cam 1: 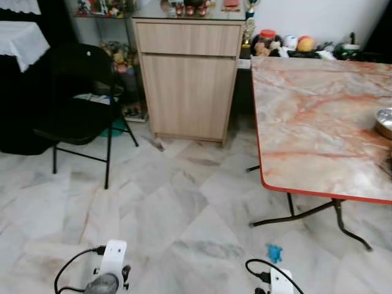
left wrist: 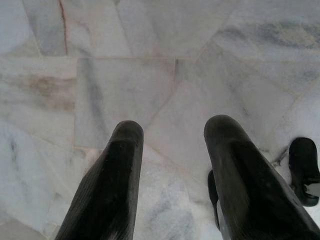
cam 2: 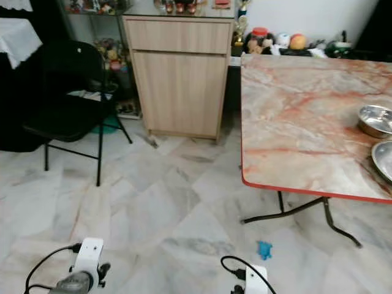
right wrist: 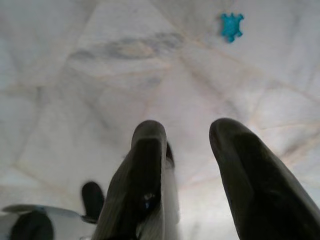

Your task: Setting the table

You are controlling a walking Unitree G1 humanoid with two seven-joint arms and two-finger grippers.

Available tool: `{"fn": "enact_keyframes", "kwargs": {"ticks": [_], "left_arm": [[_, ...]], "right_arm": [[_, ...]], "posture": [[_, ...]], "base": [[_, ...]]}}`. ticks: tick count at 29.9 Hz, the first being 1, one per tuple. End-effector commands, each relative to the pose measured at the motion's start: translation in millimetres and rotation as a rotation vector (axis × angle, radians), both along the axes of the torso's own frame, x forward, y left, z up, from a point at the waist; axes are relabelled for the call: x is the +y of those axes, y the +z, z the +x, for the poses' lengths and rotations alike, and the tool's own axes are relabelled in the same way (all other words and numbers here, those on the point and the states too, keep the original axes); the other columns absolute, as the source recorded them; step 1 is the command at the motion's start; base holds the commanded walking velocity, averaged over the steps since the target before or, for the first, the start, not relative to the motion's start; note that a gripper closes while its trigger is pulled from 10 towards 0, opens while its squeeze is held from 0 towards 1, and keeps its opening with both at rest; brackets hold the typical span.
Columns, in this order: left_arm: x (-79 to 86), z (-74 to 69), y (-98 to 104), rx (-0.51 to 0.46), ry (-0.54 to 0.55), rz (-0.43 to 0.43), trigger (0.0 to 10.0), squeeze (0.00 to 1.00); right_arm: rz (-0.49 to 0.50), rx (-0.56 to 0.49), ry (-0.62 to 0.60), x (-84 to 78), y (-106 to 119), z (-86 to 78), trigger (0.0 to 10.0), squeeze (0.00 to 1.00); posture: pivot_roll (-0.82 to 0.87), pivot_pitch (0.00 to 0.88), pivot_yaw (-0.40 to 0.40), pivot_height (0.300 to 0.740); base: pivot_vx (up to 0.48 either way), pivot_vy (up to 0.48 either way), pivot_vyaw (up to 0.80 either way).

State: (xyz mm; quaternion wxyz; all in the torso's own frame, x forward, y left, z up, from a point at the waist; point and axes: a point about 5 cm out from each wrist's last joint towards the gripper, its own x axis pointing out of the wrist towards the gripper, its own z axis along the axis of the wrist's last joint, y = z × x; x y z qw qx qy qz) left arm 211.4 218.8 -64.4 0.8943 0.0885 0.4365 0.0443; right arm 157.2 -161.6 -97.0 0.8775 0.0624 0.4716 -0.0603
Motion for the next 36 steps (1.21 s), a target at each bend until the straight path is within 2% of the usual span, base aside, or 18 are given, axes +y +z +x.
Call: {"fn": "enact_keyframes", "kwargs": {"ticks": [1, 8, 18, 24, 36], "left_arm": [[-5.0, 2.8, 0.5, -0.008, 0.005, -0.014, 10.0, 0.00], [-4.7, 2.8, 0.6, -0.010, 0.004, -0.009, 10.0, 0.00], [-4.5, 2.9, 0.7, -0.011, 0.004, -0.007, 10.0, 0.00], [-4.6, 3.1, 0.8, -0.012, 0.006, -0.008, 10.0, 0.00], [-5.1, 3.6, 1.1, -0.014, 0.005, -0.008, 10.0, 0.00]], "right_arm": [[-0.006, 0.002, -0.001, -3.4, -0.4, -1.6, 10.0, 0.00], [-0.004, -0.002, -0.013, -4.7, -0.2, -1.6, 10.0, 0.00], [-0.004, 0.009, -0.011, -4.7, -1.0, -3.1, 10.0, 0.00], [-0.013, 0.011, -0.001, -5.4, -1.0, -3.0, 10.0, 0.00], [-0.017, 0.005, -0.001, -6.5, -0.6, -2.8, 10.0, 0.00]], "posture": [[0.04, 0.000, 0.003, 0.740], [0.04, 0.000, 0.003, 0.740], [0.04, 0.000, 0.002, 0.740], [0.04, 0.000, 0.002, 0.740], [0.04, 0.000, 0.001, 0.740]], "base": [[0.000, 0.000, 0.00], [0.000, 0.000, 0.00], [0.000, -0.328, 0.00], [0.000, -0.266, -0.67], [0.000, -0.252, 0.00]]}}
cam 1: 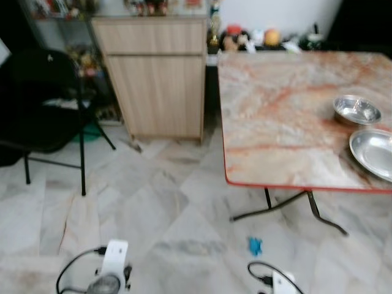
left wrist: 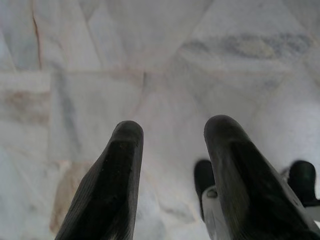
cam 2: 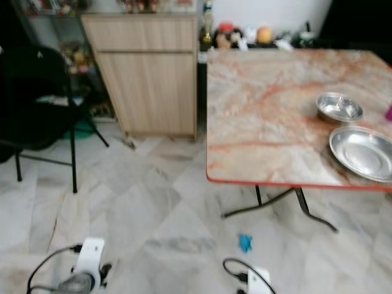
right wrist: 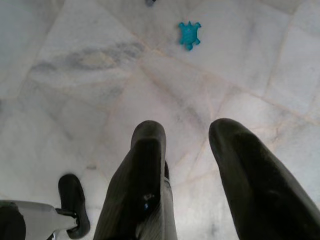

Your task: Setting the table

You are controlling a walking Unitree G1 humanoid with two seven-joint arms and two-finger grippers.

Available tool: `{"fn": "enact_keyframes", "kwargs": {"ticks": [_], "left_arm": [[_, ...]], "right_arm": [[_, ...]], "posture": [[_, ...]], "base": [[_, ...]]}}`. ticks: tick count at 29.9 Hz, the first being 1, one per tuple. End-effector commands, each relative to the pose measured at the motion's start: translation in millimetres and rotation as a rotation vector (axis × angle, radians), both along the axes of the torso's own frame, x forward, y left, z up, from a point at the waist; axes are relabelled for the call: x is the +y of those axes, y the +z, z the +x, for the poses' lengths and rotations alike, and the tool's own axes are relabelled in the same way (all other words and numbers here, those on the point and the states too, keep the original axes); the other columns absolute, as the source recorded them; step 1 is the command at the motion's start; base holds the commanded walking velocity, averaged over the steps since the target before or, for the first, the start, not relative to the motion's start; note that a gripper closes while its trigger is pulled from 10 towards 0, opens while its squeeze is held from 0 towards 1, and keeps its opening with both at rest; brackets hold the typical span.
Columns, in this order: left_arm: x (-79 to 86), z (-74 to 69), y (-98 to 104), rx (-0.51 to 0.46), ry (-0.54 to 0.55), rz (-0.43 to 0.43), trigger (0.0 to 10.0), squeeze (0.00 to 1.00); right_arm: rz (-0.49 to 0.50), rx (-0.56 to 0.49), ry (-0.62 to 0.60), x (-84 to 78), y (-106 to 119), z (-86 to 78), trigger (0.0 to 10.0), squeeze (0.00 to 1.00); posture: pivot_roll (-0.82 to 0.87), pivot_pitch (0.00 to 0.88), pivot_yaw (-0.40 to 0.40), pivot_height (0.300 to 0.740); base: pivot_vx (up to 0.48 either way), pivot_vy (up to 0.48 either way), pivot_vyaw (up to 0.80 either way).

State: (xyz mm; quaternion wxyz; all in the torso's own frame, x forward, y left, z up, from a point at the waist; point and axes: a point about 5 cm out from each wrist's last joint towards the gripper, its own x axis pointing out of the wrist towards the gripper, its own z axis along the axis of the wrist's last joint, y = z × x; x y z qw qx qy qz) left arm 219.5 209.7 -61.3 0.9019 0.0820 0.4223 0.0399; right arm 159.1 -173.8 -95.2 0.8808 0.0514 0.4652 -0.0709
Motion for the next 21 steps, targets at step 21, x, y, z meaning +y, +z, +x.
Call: {"fn": "enact_keyframes", "kwargs": {"ticks": [21], "left_arm": [[3.0, -3.4, -1.7, 0.016, 0.011, 0.007, 10.0, 0.00]], "right_arm": [[0.008, 0.014, 0.003, 4.3, -2.4, -5.0, 10.0, 0.00]], "posture": [[0.03, 0.000, -0.002, 0.740]], "base": [[0.000, -0.242, 0.00]]}}
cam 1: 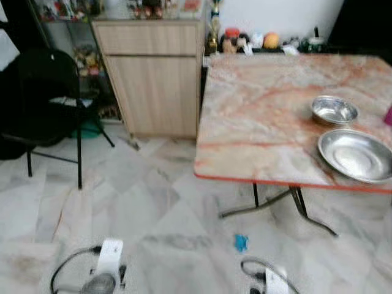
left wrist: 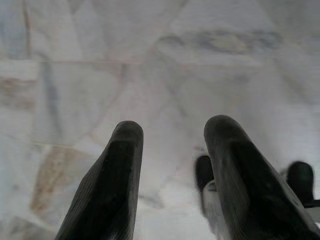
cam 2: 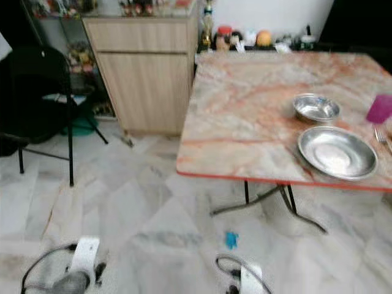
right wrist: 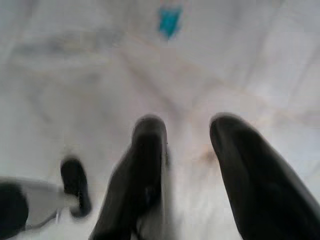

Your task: Setting the table

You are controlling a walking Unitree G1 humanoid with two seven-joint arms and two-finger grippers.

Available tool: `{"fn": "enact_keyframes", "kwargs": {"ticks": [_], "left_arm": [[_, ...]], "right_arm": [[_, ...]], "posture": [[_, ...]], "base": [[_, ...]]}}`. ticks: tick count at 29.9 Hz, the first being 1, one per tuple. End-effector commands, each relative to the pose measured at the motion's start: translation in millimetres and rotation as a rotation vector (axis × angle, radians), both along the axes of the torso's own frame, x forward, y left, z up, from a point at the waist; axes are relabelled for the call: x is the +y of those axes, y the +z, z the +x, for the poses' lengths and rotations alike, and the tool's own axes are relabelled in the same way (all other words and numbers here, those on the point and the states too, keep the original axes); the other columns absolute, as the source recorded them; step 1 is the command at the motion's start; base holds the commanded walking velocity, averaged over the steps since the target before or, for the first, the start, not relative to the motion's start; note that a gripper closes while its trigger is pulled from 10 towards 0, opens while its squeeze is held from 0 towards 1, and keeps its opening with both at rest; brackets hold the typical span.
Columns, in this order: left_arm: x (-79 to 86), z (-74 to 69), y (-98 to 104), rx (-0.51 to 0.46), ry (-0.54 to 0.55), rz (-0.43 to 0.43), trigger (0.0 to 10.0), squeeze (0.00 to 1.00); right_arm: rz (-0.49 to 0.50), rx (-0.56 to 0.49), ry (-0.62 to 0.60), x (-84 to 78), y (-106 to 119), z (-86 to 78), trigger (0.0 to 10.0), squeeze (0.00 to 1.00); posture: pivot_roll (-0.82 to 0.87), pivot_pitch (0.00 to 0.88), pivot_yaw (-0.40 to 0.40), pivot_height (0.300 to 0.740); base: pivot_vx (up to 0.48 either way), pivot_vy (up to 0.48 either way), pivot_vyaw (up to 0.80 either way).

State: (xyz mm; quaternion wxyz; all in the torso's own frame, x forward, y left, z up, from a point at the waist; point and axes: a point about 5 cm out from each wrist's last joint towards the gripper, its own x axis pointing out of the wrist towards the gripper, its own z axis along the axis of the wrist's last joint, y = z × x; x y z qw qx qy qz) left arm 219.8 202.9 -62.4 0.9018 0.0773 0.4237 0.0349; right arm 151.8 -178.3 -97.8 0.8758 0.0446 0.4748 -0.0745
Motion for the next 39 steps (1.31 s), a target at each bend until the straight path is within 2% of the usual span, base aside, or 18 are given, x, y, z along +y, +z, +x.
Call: {"fn": "enact_keyframes", "kwargs": {"ticks": [1, 15, 30, 37, 39], "left_arm": [[9.6, -3.8, -1, 0.013, 0.014, 0.019, 10.0, 0.00], [7.4, -4.9, -2, 0.016, 0.002, 0.016, 10.0, 0.00], [8.2, -3.4, -1, 0.008, 0.020, 0.008, 10.0, 0.00], [9.3, -8.2, -3, 0.016, 0.032, 0.005, 10.0, 0.00], [9.9, -9.5, -4, 0.019, 0.039, 0.004, 10.0, 0.00]], "right_arm": [[0.020, -0.008, 0.003, 8.8, 0, 2.2, 10.0, 0.00], [0.017, -0.015, -0.003, 8.3, 0, 0.2, 10.0, 0.00], [-0.016, -0.134, -0.059, 4.3, 6, 6.8, 10.0, 0.00], [-0.038, -0.210, -0.069, 2.2, 11, 11.5, 10.0, 0.00], [-0.159, -0.470, -0.018, -16.9, 44, 52.6, 10.0, 0.00]], "posture": [[0.03, 0.000, -0.003, 0.740], [0.02, 0.000, -0.008, 0.740], [0.01, 0.000, -0.016, 0.740], [0.01, 0.000, -0.024, 0.740], [0.01, 0.000, -0.029, 0.740]], "base": [[0.000, -0.244, 0.00], [0.000, -0.243, 0.00], [0.000, -0.065, 0.00], [0.000, 0.000, 0.00], [0.000, 0.000, 0.00]]}}
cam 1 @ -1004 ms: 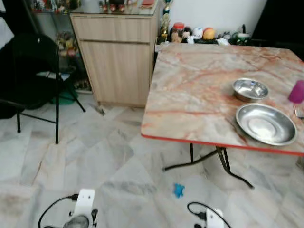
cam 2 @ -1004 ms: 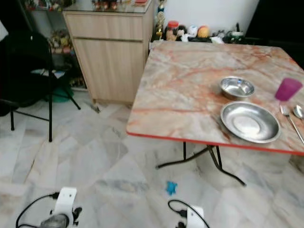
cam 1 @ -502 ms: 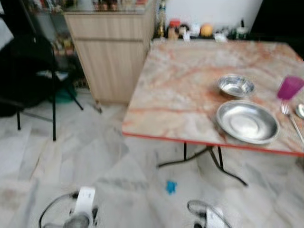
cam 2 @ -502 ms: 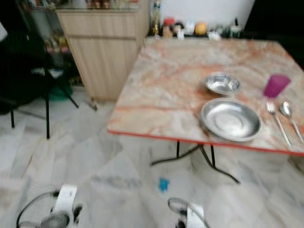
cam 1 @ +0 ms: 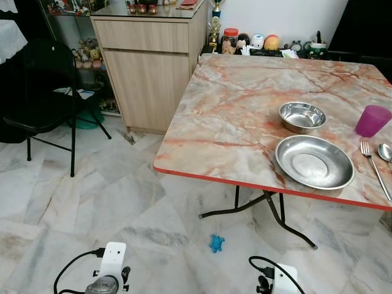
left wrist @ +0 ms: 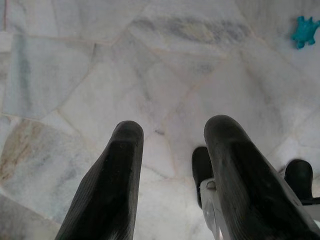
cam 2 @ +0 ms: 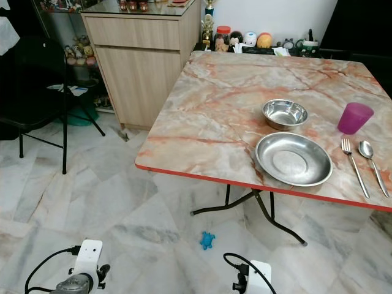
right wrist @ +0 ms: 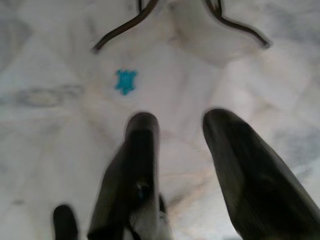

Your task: Setting the table

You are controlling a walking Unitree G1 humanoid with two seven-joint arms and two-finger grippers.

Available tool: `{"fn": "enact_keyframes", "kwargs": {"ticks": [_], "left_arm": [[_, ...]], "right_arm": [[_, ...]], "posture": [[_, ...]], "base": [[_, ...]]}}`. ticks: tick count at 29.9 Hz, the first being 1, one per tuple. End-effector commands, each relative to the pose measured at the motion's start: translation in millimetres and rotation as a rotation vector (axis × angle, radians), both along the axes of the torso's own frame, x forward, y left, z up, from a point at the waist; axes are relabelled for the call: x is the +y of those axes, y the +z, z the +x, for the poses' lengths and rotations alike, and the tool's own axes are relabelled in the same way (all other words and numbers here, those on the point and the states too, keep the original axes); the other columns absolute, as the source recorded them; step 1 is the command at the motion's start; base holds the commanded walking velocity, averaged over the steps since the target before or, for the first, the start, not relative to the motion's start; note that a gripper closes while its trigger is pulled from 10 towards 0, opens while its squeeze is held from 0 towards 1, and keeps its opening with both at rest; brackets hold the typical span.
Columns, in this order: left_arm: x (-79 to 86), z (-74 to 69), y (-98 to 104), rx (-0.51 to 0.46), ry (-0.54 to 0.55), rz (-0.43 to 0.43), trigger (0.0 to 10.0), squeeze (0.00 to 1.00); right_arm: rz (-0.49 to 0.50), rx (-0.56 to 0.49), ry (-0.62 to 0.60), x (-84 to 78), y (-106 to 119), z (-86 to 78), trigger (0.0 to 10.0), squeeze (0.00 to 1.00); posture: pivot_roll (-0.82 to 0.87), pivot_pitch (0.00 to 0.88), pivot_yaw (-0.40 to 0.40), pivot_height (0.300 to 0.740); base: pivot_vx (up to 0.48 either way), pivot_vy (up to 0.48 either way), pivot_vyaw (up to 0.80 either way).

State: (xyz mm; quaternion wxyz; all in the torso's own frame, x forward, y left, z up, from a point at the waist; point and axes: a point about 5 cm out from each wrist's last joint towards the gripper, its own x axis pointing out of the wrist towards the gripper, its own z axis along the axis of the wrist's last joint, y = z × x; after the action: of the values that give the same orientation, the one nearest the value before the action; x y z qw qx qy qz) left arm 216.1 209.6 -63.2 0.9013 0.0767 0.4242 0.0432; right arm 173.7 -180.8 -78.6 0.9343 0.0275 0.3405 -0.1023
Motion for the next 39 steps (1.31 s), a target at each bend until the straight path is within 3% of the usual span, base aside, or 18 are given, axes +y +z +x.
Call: {"fn": "enact_keyframes", "kwargs": {"ticks": [1, 2, 4, 8, 9, 10, 11, 13, 19, 32, 33, 39], "left_arm": [[3.5, -6.0, -3, 0.017, 0.027, -0.002, 10.0, 0.00], [3.5, -6.0, -3, 0.017, 0.027, -0.002, 10.0, 0.00], [4.1, -5.9, -3, 0.016, 0.029, -0.001, 10.0, 0.00], [4.2, -5.0, -2, 0.014, 0.024, 0.001, 10.0, 0.00], [4.1, -4.5, -2, 0.013, 0.023, 0.001, 10.0, 0.00], [3.7, -3.2, -1, 0.009, 0.022, 0.000, 10.0, 0.00], [3.7, -3.2, -1, 0.009, 0.022, 0.000, 10.0, 0.00], [3.2, -1.5, 0, 0.000, 0.026, -0.003, 10.0, 0.00], [3.9, -3.6, -1, 0.001, 0.034, -0.003, 10.0, 0.00], [7.6, -8.4, -3, -0.009, 0.062, -0.025, 10.0, 0.00], [7.9, -7.5, -2, -0.014, 0.066, -0.028, 10.0, 0.00], [6.2, -3.0, 0, -0.017, 0.040, -0.015, 10.0, 0.00]], "right_arm": [[-0.127, -0.390, 0.015, -22.1, 56, 53.7, 10.0, 0.00], [-0.127, -0.390, 0.015, -22.1, 56, 53.7, 10.0, 0.00], [-0.156, -0.542, 0.019, -24.4, 82, 59.0, 10.0, 0.00], [-0.189, -0.655, 0.010, -26.5, 106, 66.3, 10.0, 0.00], [-0.195, -0.690, 0.019, -25.9, 115, 69.8, 10.0, 0.04], [-0.205, -0.762, 0.033, -24.0, 134, 78.0, 10.0, 1.00], [-0.205, -0.762, 0.033, -24.0, 134, 78.0, 10.0, 1.00], [-0.201, -0.839, 0.040, -19.1, 160, 87.4, 10.0, 1.00], [-0.176, -0.886, 0.060, -9.0, 182, 94.9, 10.0, 1.00], [-0.143, -0.825, 0.046, -4.6, 178, 101.4, 10.0, 1.00], [-0.138, -0.817, 0.046, -3.9, 177, 101.9, 10.0, 0.00], [-0.109, -0.821, 0.020, -4.5, 181, 104.7, 10.0, 0.00]], "posture": [[0.01, 0.000, -0.029, 0.740], [0.01, 0.000, -0.029, 0.740], [0.01, 0.000, -0.025, 0.740], [0.00, 0.000, -0.020, 0.740], [0.00, 0.000, -0.020, 0.740], [0.00, 0.000, -0.022, 0.740], [0.00, 0.000, -0.022, 0.740], [0.00, 0.000, -0.027, 0.740], [0.01, 0.000, -0.035, 0.740], [0.01, 0.000, -0.028, 0.740], [0.01, 0.000, -0.027, 0.740], [0.01, 0.000, -0.029, 0.740]], "base": [[0.000, 0.000, 0.00], [0.000, 0.000, 0.00], [0.000, 0.000, 0.00], [0.000, 0.000, 0.00], [0.000, 0.000, 0.00], [0.000, 0.000, 0.00], [0.000, 0.000, 0.00], [0.000, 0.000, 0.00], [0.000, 0.000, 0.00], [0.000, 0.000, 0.00], [0.000, 0.000, 0.00], [0.000, 0.000, 0.00]]}}
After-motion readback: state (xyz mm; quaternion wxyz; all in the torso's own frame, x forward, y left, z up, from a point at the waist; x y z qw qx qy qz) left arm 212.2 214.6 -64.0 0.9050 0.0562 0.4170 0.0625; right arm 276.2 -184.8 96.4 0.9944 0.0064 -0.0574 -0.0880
